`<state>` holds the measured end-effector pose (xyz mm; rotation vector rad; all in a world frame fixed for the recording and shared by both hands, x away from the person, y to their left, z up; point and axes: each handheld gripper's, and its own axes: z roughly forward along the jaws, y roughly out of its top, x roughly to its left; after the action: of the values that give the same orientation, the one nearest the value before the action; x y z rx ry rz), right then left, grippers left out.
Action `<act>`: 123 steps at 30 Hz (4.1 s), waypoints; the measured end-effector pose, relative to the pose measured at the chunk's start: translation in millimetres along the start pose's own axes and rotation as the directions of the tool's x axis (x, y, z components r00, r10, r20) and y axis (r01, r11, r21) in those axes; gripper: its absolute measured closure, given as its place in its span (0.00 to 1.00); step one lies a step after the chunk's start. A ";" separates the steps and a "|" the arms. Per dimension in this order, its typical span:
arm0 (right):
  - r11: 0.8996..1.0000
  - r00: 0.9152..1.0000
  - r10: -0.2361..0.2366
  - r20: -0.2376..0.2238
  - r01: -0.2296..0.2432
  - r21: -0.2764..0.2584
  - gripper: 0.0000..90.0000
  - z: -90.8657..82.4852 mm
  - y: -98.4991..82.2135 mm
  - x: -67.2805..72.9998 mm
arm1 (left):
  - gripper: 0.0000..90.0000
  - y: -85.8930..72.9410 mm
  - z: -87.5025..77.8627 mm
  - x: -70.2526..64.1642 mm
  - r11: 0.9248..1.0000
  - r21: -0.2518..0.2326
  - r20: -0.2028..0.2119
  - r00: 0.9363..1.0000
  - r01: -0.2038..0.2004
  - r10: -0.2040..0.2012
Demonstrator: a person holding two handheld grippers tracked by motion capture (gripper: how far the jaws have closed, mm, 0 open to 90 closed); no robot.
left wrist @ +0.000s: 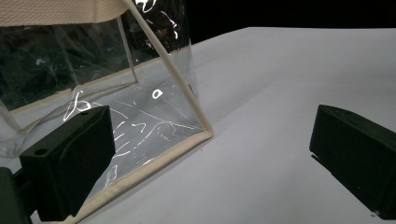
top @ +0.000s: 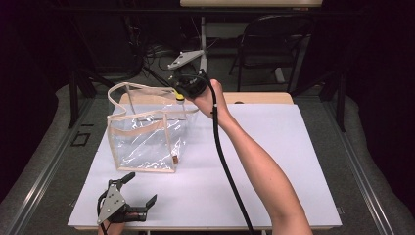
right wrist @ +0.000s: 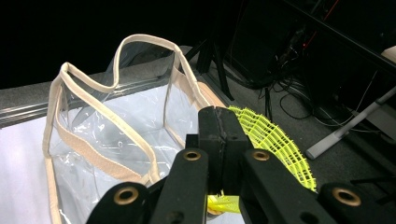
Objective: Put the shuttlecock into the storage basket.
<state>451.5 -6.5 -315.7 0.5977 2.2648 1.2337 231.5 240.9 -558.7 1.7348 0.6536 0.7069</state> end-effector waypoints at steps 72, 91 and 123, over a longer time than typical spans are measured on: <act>0.997 1.000 0.012 -0.017 -0.010 0.077 1.00 52.9 -20.5 11.1 | 0.00 0.1 -0.7 0.3 1.000 0.003 0.003 1.000 -0.003 0.003; 0.993 0.998 0.047 -0.037 -0.042 0.112 1.00 61.9 -27.9 11.9 | 0.00 0.0 -1.3 1.0 1.000 0.000 0.001 1.000 -0.007 0.007; 0.982 0.996 0.078 -0.039 -0.070 0.173 0.98 71.6 -36.0 12.2 | 0.00 0.0 -1.3 0.8 1.000 0.000 0.006 1.000 -0.007 0.007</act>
<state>480.0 28.7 -382.9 0.7290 2.4241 1.1037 231.0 242.2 -558.4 1.7387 0.6439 0.7063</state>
